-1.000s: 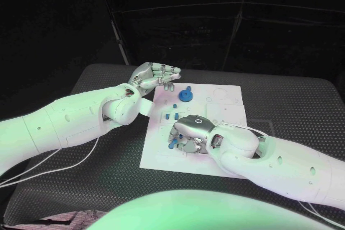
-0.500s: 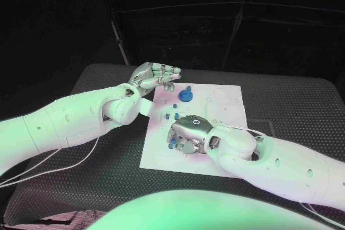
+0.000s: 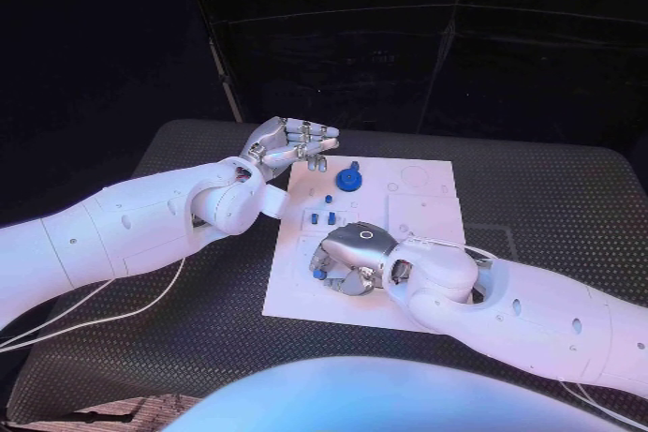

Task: Assemble the parts on the task board

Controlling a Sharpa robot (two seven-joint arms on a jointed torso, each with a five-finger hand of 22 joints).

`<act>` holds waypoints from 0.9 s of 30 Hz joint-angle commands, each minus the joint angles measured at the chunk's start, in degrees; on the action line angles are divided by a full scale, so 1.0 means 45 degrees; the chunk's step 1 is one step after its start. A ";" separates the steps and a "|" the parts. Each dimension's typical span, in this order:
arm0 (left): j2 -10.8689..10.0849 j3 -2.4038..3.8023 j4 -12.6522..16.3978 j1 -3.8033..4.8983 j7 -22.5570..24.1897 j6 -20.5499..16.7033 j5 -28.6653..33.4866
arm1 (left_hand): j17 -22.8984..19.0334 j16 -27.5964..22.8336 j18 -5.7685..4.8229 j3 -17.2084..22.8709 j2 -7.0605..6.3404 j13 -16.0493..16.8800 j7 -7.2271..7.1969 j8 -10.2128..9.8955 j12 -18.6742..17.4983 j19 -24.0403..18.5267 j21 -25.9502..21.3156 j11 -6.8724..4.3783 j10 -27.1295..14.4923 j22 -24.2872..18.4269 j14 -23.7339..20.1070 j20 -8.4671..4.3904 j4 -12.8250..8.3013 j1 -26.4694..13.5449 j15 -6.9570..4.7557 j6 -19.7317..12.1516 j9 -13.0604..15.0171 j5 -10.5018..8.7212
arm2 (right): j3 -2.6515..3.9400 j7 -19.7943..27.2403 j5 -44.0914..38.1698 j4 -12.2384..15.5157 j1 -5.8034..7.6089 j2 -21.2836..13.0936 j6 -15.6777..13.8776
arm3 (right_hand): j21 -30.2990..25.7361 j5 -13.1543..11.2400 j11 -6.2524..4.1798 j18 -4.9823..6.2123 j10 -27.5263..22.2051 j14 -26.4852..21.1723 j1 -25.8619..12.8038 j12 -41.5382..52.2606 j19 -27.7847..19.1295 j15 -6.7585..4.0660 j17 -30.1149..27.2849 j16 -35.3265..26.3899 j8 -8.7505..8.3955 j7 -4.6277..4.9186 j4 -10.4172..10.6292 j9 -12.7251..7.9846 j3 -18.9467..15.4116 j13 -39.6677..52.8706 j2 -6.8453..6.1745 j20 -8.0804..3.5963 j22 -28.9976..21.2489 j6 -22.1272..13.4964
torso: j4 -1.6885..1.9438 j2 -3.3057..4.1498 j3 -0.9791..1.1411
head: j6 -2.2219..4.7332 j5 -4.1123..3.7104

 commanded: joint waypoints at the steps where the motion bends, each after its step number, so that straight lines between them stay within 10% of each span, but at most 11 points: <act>1: -0.0005 0.0012 0.0015 0.0020 0.0007 0.0165 0.0055 | -0.0019 -0.0087 0.0065 -0.0098 0.0127 0.0017 -0.0020 0.0022 0.0046 -0.0011 -0.0083 -0.0022 -0.0089 -0.0011 -0.0078 0.0100 0.0004 0.0028 -0.0034 -0.0079 0.0005 0.0041 | -0.0004 0.0370 0.0149 0.0013 0.0017 0.0017 -0.0462 | -0.0089 0.0067 0.0049 -0.0061 -0.0171 0.0235 -0.0124 -0.0104 -0.0085 0.0088 -0.0037 -0.0057 -0.0050 0.0027 -0.0009 0.0007 -0.0122 -0.0013 -0.0012 0.0016 -0.0072 -0.0173 | -0.0004 0.0006 0.0004 | 0.0002 0.0004; 9: -0.0016 0.0012 0.0019 0.0020 -0.0002 0.0173 0.0055 | -0.0019 -0.0087 0.0065 -0.0098 0.0127 0.0017 -0.0020 0.0022 0.0046 -0.0011 -0.0083 -0.0022 -0.0089 -0.0011 -0.0078 0.0100 0.0004 0.0028 -0.0034 -0.0079 0.0005 0.0041 | -0.0006 0.0605 0.0246 0.0069 0.0015 -0.0101 -0.1556 | -0.1533 0.0039 0.0359 0.0332 -0.2143 -0.0242 -0.0038 -0.0612 -0.1438 0.0339 -0.1549 -0.1020 -0.0022 -0.0026 -0.0109 0.0026 -0.1182 0.0032 -0.0025 0.0239 -0.2447 -0.1558 | -0.0009 0.0011 0.0011 | 0.0002 -0.0014; 24: -0.0078 0.0012 -0.0015 0.0019 -0.0005 0.0172 0.0055 | -0.0019 -0.0087 0.0065 -0.0098 0.0127 0.0017 -0.0020 0.0022 0.0046 -0.0011 -0.0083 -0.0022 -0.0089 -0.0011 -0.0078 0.0100 0.0004 0.0028 -0.0034 -0.0079 0.0005 0.0041 | 0.0030 0.0917 0.1561 0.1565 -0.0021 -0.2321 -0.2804 | -0.1750 0.0246 0.0283 0.0333 -0.2227 -0.0186 0.0194 0.0188 -0.1270 0.0283 -0.1676 -0.1111 0.0023 0.0144 -0.0048 0.0072 -0.2313 0.0084 0.0243 0.0214 -0.2642 -0.1511 | -0.0035 -0.0026 0.0013 | 0.0061 -0.0155; 27: -0.0082 0.0010 -0.0038 0.0017 -0.0008 0.0172 0.0055 | -0.0019 -0.0087 0.0065 -0.0098 0.0127 0.0017 -0.0020 0.0022 0.0046 -0.0011 -0.0083 -0.0022 -0.0089 -0.0011 -0.0078 0.0100 0.0004 0.0028 -0.0034 -0.0079 0.0005 0.0041 | 0.0245 0.0981 0.2635 0.1990 -0.0016 -0.2921 -0.2931 | -0.1596 0.0324 0.0257 0.0277 -0.1800 -0.0082 0.0227 0.0579 -0.1027 0.0254 -0.1474 -0.0987 0.0092 0.0228 -0.0003 0.0101 -0.2451 0.0114 0.0379 0.0178 -0.2362 -0.1227 | -0.0033 -0.0017 0.0029 | 0.0148 -0.0284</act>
